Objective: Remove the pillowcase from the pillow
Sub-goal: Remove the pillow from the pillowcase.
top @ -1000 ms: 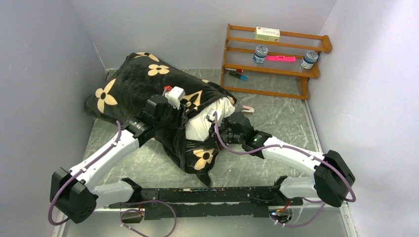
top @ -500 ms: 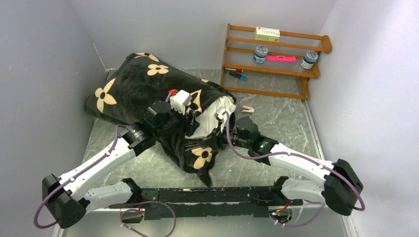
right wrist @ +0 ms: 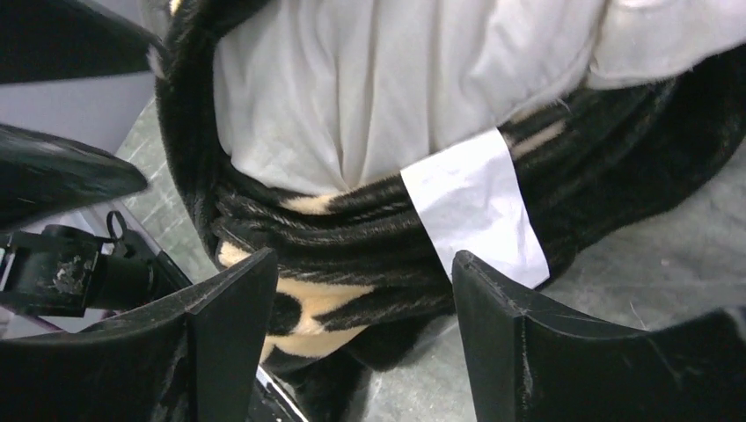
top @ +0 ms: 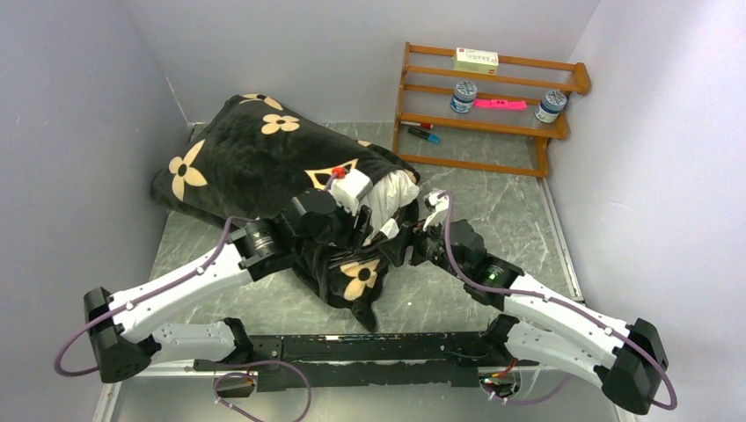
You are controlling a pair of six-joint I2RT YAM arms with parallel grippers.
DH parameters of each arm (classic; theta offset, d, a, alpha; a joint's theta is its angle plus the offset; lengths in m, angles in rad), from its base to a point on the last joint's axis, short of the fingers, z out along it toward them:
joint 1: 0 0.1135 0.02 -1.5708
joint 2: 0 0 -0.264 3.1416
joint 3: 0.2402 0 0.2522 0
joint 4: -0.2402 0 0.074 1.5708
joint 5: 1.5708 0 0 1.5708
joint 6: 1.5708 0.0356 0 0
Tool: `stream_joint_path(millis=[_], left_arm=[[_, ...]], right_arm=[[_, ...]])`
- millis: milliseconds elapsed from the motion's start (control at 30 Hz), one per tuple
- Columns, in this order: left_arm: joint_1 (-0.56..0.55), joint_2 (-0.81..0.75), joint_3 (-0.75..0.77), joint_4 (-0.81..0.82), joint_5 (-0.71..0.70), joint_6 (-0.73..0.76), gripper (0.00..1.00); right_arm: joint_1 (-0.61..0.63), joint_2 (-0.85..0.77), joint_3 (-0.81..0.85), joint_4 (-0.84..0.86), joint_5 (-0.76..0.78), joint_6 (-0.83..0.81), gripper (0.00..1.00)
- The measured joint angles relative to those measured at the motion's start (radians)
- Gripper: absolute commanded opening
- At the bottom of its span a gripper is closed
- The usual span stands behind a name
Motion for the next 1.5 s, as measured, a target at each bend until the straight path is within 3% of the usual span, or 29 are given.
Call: stream_joint_path(millis=[100, 267, 533, 933, 1000, 1133, 1333, 1433, 1500], left_arm=[[-0.020, 0.058, 0.002, -0.040, -0.044, 0.002, 0.63], [-0.021, 0.153, 0.004, -0.093, -0.130, -0.001, 0.76], [-0.021, 0.256, 0.077, -0.117, -0.243, -0.017, 0.92], [0.037, 0.342, 0.100, -0.120, -0.276, -0.043, 0.96], [0.045, 0.348, 0.100, -0.117, -0.264, -0.048, 0.92], [0.071, 0.349, 0.086, -0.099, -0.225, -0.061, 0.73], [0.097, 0.349, 0.064, -0.069, -0.176, -0.069, 0.25], [0.103, 0.348, 0.061, -0.058, -0.160, -0.069, 0.08], [0.108, 0.346, 0.058, -0.051, -0.150, -0.068, 0.05]], right_arm=[[0.000, -0.032, -0.024, -0.032, 0.029, 0.053, 0.80], [0.000, -0.035, -0.030, -0.064, 0.051, 0.096, 0.88], [0.000, -0.034, -0.037, -0.067, 0.049, 0.117, 0.91], [0.007, 0.032, -0.038, 0.007, 0.043, 0.190, 0.90], [0.018, 0.052, -0.038, 0.016, 0.058, 0.218, 0.90], [0.047, 0.093, -0.038, 0.016, 0.102, 0.278, 0.90], [0.087, 0.130, -0.035, 0.015, 0.174, 0.370, 0.90], [0.089, 0.159, -0.010, 0.016, 0.180, 0.406, 0.89], [0.092, 0.182, 0.011, 0.018, 0.179, 0.427, 0.89]])
